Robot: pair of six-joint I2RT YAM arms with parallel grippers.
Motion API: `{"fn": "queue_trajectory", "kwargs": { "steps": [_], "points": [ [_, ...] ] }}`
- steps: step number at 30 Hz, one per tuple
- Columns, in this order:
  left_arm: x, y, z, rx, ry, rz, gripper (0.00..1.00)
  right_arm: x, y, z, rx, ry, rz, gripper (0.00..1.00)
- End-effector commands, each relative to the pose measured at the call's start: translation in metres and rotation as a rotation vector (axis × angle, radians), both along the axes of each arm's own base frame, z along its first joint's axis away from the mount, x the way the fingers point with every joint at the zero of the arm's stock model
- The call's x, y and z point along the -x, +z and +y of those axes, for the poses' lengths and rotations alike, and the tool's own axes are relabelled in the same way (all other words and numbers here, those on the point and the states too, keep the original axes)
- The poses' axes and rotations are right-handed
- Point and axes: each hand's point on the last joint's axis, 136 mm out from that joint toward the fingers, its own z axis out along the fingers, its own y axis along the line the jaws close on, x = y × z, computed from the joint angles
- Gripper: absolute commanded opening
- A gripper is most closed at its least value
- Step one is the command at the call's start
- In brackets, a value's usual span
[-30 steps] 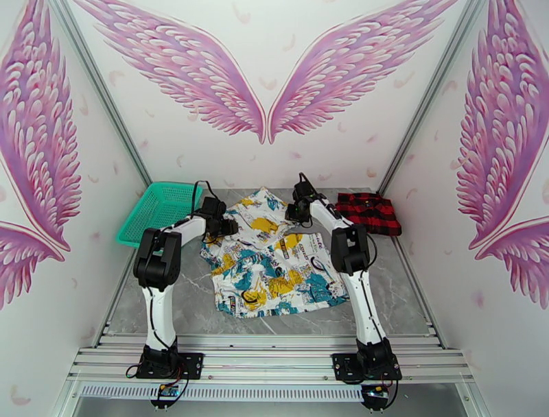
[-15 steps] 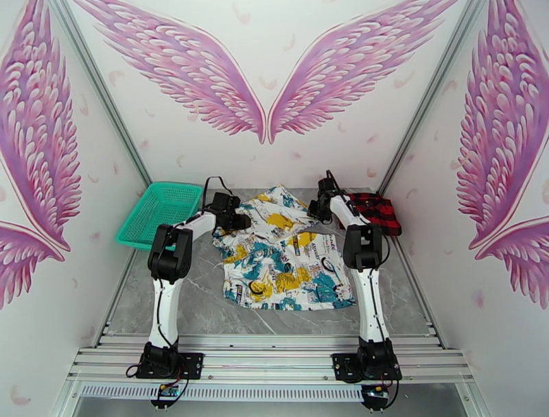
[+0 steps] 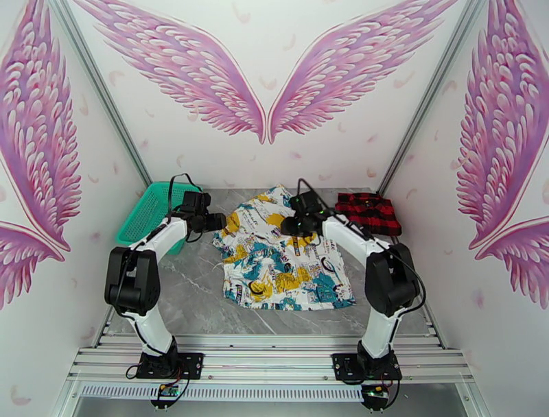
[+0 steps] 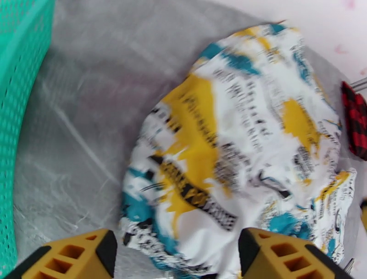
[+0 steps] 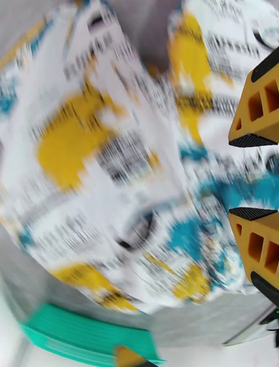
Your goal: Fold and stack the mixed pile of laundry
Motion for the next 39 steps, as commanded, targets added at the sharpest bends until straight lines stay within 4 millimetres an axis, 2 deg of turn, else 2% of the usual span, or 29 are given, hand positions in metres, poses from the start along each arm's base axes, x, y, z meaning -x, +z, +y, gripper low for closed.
{"fn": "queue_trajectory", "kwargs": {
  "steps": [1,4,7,13,16,21,22,25,28,31,33,39],
  "points": [
    [0.002,-0.027,-0.005,0.014,-0.007,0.064,0.79,0.050,0.001,0.049,-0.017,0.195,-0.051,0.45],
    [-0.010,-0.037,-0.015,0.056,-0.021,0.064,0.79,0.096,-0.007,0.092,0.002,0.364,-0.094,0.48],
    [-0.020,-0.046,-0.017,0.058,-0.013,0.063,0.79,0.125,-0.019,0.122,0.028,0.478,-0.123,0.52],
    [-0.033,-0.056,-0.023,0.088,-0.016,0.063,0.63,0.154,-0.052,0.157,0.090,0.605,-0.118,0.55],
    [-0.037,-0.056,-0.025,0.094,-0.021,0.064,0.51,0.159,-0.071,0.165,0.118,0.640,-0.110,0.56],
    [-0.040,-0.046,-0.027,0.100,-0.025,0.055,0.30,0.155,-0.102,0.169,0.168,0.648,-0.099,0.55],
    [-0.039,-0.042,-0.027,0.100,-0.025,0.054,0.25,0.153,-0.109,0.167,0.183,0.645,-0.096,0.49],
    [-0.040,-0.027,-0.025,0.085,-0.021,0.034,0.15,0.154,-0.116,0.163,0.198,0.643,-0.087,0.19],
    [-0.042,-0.013,-0.021,0.056,-0.023,0.026,0.07,0.157,-0.109,0.157,0.183,0.638,-0.101,0.02],
    [-0.045,-0.002,-0.016,0.024,-0.015,0.028,0.01,0.163,-0.099,0.152,0.165,0.651,-0.115,0.00],
    [-0.047,0.004,-0.012,0.002,-0.005,0.028,0.00,0.171,-0.087,0.151,0.117,0.673,-0.125,0.00],
    [-0.048,-0.003,-0.004,-0.072,-0.005,0.074,0.00,0.190,-0.066,0.140,0.046,0.711,-0.137,0.00]
  ]
}}
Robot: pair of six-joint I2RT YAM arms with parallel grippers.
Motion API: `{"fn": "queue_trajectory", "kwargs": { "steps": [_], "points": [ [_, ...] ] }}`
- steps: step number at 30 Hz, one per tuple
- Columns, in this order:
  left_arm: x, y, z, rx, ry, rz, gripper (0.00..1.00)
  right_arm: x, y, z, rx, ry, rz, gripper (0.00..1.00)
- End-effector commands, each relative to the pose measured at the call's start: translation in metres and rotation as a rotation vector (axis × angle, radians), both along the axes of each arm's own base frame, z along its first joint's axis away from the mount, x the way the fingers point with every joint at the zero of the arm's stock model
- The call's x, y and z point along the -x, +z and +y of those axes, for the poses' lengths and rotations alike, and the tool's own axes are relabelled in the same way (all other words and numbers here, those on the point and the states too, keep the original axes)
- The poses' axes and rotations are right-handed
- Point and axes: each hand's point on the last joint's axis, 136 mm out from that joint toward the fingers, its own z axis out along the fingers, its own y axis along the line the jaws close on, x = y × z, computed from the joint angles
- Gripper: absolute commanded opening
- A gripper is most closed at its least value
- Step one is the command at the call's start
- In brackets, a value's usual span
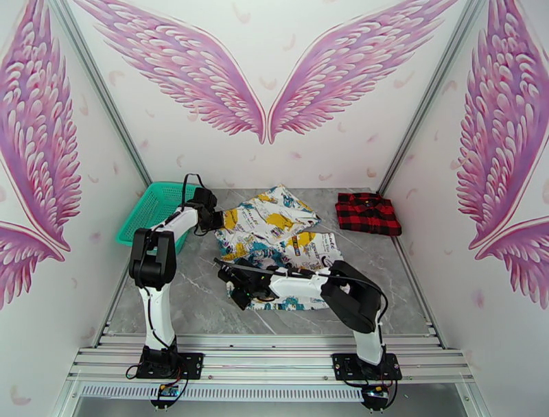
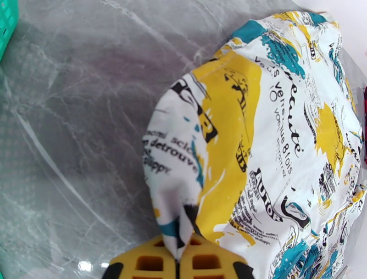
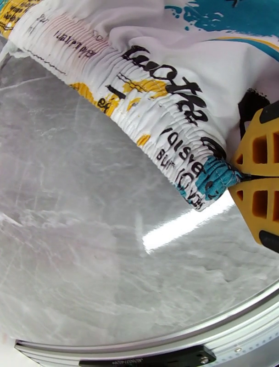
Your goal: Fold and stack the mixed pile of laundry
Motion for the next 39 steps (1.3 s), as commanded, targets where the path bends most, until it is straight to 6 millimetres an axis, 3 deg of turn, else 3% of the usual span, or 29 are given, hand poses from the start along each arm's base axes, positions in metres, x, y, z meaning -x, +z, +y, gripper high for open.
{"fn": "queue_trajectory", "kwargs": {
  "steps": [1,3,6,7,8,9,11,17,20,22,25,30,36,39],
  "points": [
    [-0.006,0.009,0.010,-0.069,0.000,-0.006,0.00,0.017,0.017,-0.003,-0.059,0.059,0.021,0.00],
    [-0.006,0.003,0.013,-0.090,-0.004,0.011,0.06,0.023,0.013,-0.004,-0.054,0.081,0.032,0.00],
    [-0.007,-0.010,0.016,-0.116,-0.002,0.037,0.29,0.030,0.008,-0.005,-0.054,0.105,0.070,0.00],
    [-0.006,-0.012,0.016,-0.119,-0.006,0.044,0.42,0.031,0.007,-0.006,-0.053,0.105,0.073,0.07],
    [-0.006,-0.011,0.016,-0.122,-0.004,0.041,0.53,0.030,0.008,-0.007,-0.051,0.100,0.068,0.20],
    [-0.005,-0.008,0.016,-0.127,-0.005,0.031,0.61,0.030,0.010,-0.008,-0.049,0.098,0.062,0.29],
    [-0.004,0.002,0.015,-0.137,-0.006,0.009,0.68,0.027,0.018,-0.008,-0.061,0.089,0.047,0.39],
    [0.015,0.048,0.012,-0.162,-0.022,-0.068,0.73,0.018,0.051,-0.024,-0.101,0.013,0.049,0.47],
    [0.037,0.066,0.009,-0.158,-0.018,-0.109,0.76,-0.002,0.064,-0.054,-0.069,-0.126,0.039,0.51],
    [0.053,0.067,0.003,-0.146,-0.026,-0.117,0.75,-0.018,0.063,-0.081,-0.026,-0.234,0.058,0.52],
    [0.084,0.050,-0.001,-0.156,-0.029,-0.075,0.70,-0.036,0.054,-0.125,0.032,-0.391,0.108,0.50],
    [0.156,0.022,-0.016,-0.132,-0.030,-0.015,0.71,-0.057,0.046,-0.212,0.099,-0.687,0.157,0.49],
    [0.242,-0.005,-0.042,-0.088,-0.082,0.080,0.70,-0.074,0.039,-0.254,0.117,-0.832,0.234,0.49],
    [0.272,-0.024,-0.046,-0.124,-0.083,0.130,0.70,-0.079,0.025,-0.278,0.130,-0.934,0.289,0.48]
  ]
}}
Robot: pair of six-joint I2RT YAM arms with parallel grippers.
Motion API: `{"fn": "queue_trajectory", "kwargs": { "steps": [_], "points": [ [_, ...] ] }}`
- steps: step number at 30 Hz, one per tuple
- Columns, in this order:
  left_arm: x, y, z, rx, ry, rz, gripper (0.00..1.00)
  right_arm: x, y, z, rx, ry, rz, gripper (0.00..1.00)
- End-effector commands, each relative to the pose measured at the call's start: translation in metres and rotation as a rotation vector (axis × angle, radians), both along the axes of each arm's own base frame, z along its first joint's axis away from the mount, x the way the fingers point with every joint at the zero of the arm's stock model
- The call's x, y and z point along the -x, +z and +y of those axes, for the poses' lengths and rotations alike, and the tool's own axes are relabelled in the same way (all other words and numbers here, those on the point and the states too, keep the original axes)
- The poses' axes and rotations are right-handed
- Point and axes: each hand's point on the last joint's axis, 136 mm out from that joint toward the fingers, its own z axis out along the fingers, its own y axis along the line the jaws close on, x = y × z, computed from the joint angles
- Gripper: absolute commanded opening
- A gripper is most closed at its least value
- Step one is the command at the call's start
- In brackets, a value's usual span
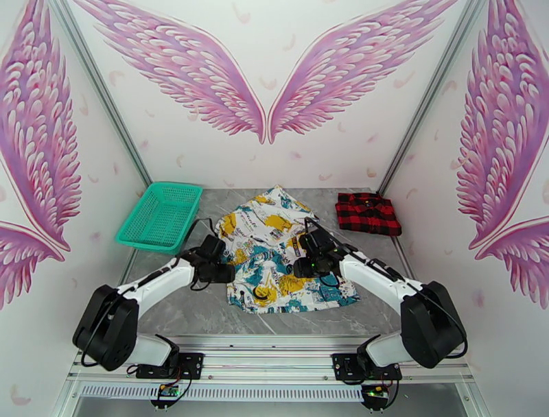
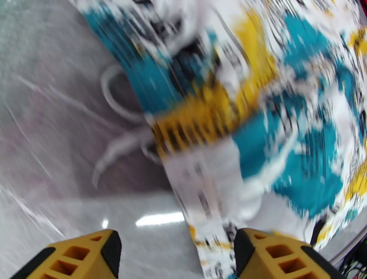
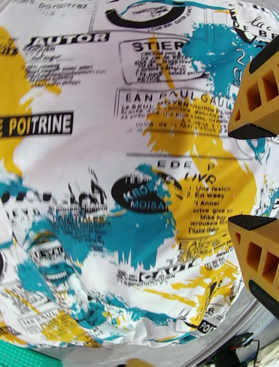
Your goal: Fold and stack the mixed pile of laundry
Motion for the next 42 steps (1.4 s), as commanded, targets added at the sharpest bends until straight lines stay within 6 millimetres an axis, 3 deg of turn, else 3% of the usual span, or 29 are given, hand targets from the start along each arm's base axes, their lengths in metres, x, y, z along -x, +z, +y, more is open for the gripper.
{"fn": "queue_trajectory", "kwargs": {
  "steps": [1,4,8,13,18,22,29,36,42],
  "points": [
    [0.025,-0.013,-0.001,-0.017,0.054,0.033,0.70,0.002,-0.017,-0.028,0.015,-0.127,0.092,0.47],
    [0.042,-0.026,0.005,-0.137,0.057,0.052,0.70,0.012,-0.041,-0.054,0.046,-0.217,0.168,0.45],
    [0.061,-0.037,0.008,-0.253,0.045,0.093,0.70,0.041,-0.069,-0.085,0.114,-0.317,0.254,0.42],
    [0.077,-0.037,0.017,-0.305,0.045,0.114,0.70,0.059,-0.051,-0.118,0.182,-0.416,0.200,0.44],
    [0.073,-0.001,0.007,-0.190,0.063,0.031,0.82,0.063,-0.009,-0.127,0.109,-0.510,0.120,0.49],
    [0.080,0.017,-0.001,-0.034,0.090,0.014,0.83,0.075,-0.010,-0.139,-0.025,-0.689,0.177,0.49],
    [0.104,-0.011,-0.016,0.154,0.122,0.094,0.76,0.075,-0.027,-0.161,-0.149,-0.859,0.220,0.46],
    [0.101,-0.022,-0.029,0.185,0.107,0.113,0.75,0.069,-0.035,-0.170,-0.107,-0.857,0.233,0.45],
    [0.100,-0.032,-0.035,0.169,0.104,0.132,0.73,0.080,-0.048,-0.174,-0.069,-0.877,0.255,0.42]
  ]
}}
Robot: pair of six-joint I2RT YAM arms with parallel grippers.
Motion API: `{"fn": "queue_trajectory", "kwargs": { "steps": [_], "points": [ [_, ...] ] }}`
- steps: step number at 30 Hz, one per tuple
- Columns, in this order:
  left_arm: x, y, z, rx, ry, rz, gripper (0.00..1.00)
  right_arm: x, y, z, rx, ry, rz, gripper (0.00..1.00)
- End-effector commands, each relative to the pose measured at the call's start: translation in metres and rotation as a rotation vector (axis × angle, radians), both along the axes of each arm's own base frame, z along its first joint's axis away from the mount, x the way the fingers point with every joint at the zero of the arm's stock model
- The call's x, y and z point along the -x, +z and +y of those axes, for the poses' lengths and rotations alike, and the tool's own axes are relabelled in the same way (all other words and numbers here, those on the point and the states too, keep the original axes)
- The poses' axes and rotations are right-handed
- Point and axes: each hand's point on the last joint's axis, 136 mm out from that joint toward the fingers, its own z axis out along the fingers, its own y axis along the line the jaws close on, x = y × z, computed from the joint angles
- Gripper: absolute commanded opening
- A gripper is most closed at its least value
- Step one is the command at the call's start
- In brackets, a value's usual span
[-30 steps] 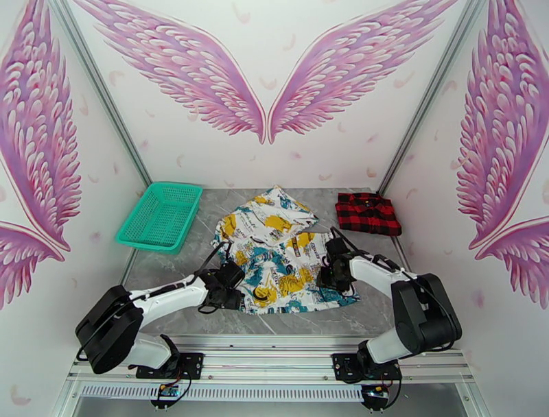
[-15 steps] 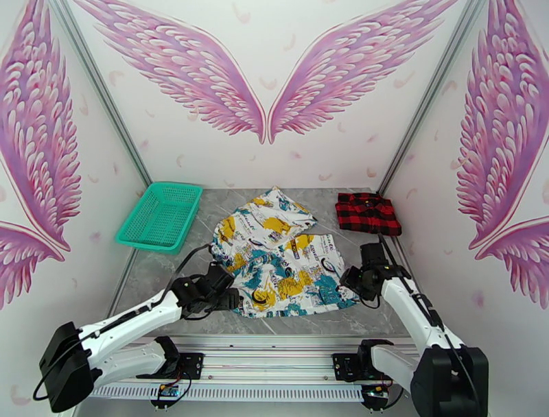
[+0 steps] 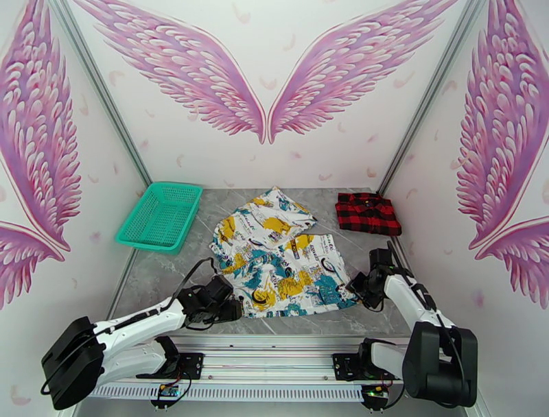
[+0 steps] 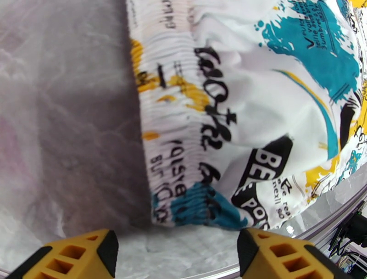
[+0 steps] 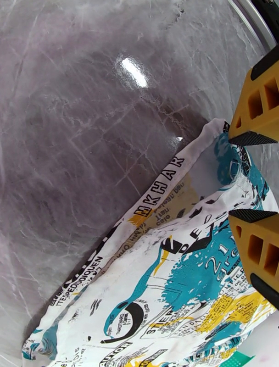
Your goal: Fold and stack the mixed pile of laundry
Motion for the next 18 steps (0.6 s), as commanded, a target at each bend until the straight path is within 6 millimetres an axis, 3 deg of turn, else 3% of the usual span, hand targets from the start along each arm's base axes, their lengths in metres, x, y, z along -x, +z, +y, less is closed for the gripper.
{"fn": "queue_trajectory", "kwargs": {
  "steps": [1,7,12,18],
  "points": [
    [-0.004,-0.001,-0.009,0.030,0.002,-0.006,0.72,0.003,-0.007,-0.008,0.039,-0.022,0.003,0.41],
    [-0.005,-0.001,-0.015,0.032,-0.009,-0.003,0.64,0.001,-0.017,-0.009,0.039,-0.025,0.012,0.31],
    [-0.001,-0.003,-0.018,0.024,-0.021,0.003,0.59,0.005,-0.019,-0.010,0.056,-0.014,0.007,0.11],
    [-0.002,-0.002,-0.024,0.016,-0.042,0.002,0.51,0.003,-0.013,-0.008,0.047,-0.007,-0.023,0.00]
  ]
}}
